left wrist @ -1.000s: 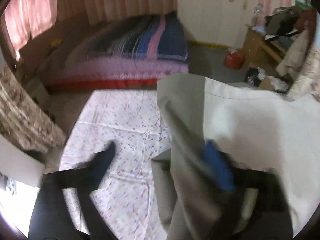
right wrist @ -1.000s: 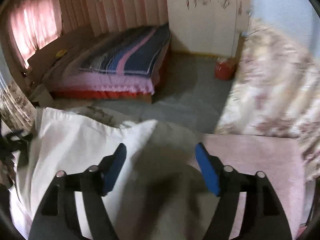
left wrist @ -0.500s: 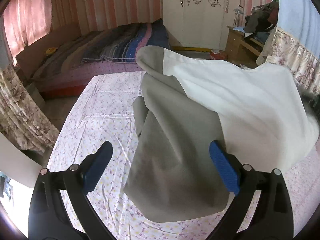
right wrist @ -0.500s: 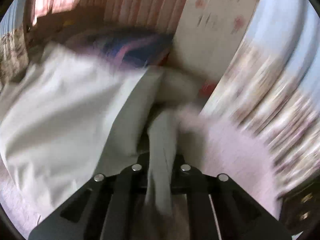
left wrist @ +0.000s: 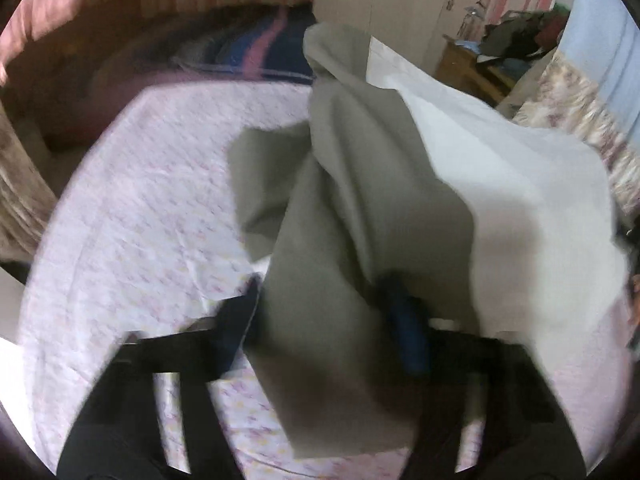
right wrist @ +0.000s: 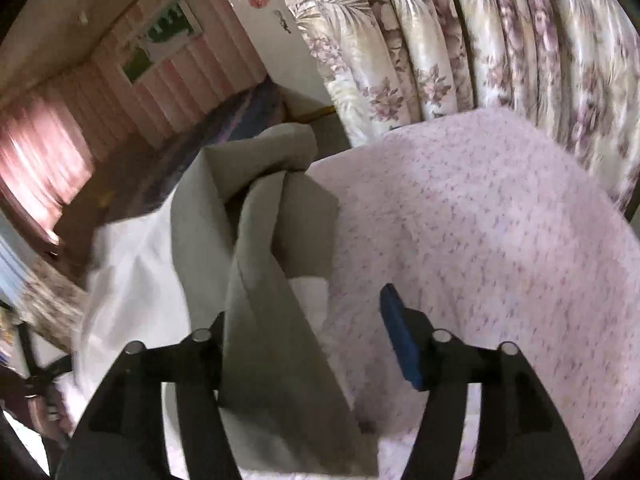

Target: Fold large clothes

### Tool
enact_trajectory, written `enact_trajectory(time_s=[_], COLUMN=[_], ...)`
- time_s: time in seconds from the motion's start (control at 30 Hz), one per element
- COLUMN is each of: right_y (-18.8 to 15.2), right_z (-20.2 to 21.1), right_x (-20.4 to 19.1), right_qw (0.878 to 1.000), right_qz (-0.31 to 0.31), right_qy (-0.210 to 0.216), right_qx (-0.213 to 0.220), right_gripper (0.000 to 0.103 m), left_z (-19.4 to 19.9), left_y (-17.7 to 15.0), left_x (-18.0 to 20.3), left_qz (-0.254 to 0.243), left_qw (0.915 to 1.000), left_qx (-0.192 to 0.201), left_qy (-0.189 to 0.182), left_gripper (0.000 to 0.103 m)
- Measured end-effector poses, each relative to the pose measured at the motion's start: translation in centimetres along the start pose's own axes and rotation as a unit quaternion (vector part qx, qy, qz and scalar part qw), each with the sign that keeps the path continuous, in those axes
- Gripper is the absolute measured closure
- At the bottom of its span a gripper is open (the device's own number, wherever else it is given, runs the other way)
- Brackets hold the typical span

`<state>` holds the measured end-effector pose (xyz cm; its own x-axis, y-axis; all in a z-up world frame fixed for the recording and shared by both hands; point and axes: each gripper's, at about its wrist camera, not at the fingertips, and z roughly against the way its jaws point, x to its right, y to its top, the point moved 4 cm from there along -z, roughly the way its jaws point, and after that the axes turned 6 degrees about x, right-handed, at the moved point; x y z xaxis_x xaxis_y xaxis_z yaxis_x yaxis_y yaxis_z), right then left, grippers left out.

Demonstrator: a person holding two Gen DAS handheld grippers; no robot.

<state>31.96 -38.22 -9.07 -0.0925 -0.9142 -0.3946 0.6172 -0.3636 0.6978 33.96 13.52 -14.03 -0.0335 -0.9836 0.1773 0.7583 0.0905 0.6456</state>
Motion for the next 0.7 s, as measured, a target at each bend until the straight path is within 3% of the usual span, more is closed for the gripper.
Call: enact_trajectory(time_s=[0.03, 0.1, 0.13, 0.2, 0.23, 0.3, 0.43, 0.53, 0.6, 0.7], right_y=[-0.5, -2.1, -2.7, -2.9, -2.7, -1.4, 2.1, 3.6, 3.4, -0.2], right_z=[0.1, -0.3, -0.4, -0.7, -0.3, 1.2, 7.1, 10.1, 9.3, 4.7], right_x=[-0.2, -1.1, -1.7, -3.0, -3.6, -5.7, -10.5, -12.2, -11.4, -7.6], right_qw=[1.000, 0.999, 0.998, 0.997, 0.995, 0.987, 0.967, 0.951, 0.950, 0.960], right_qz=[0.006, 0.028, 0.036, 0.070, 0.096, 0.156, 0.238, 0.289, 0.300, 0.273], right_qy=[0.001, 0.014, 0.024, 0.026, 0.009, -0.020, -0.027, -0.035, -0.039, -0.041], right_qx=[-0.006, -0.028, -0.038, -0.037, -0.028, 0.010, 0.088, 0.102, 0.073, -0.044], right_gripper=[0.035, 0.034, 0.043, 0.082, 0.090, 0.095, 0.097, 0.097, 0.097, 0.091], left_z=[0.2, 0.9, 1.2, 2.2, 3.1, 5.2, 10.6, 13.1, 11.6, 6.6], left_y=[0.1, 0.0, 0.0, 0.2, 0.6, 2.0, 4.8, 6.2, 5.4, 2.0], left_x=[-0.1, 0.3, 0.4, 0.9, 1.3, 1.5, 1.1, -0.3, -1.4, -1.9], left_qz=[-0.002, -0.006, -0.008, -0.021, -0.026, -0.024, -0.013, -0.021, -0.025, -0.027], left_qw=[1.0000, 0.9999, 0.9999, 0.9996, 0.9992, 0.9983, 0.9950, 0.9937, 0.9961, 0.9993], left_qx=[0.003, 0.007, 0.008, 0.020, 0.030, 0.050, 0.090, 0.106, 0.079, 0.002], left_qy=[0.005, -0.010, -0.009, -0.007, -0.009, -0.017, -0.042, -0.030, -0.031, -0.025], left_gripper=[0.073, 0.086, 0.090, 0.095, 0.096, 0.097, 0.098, 0.097, 0.096, 0.096])
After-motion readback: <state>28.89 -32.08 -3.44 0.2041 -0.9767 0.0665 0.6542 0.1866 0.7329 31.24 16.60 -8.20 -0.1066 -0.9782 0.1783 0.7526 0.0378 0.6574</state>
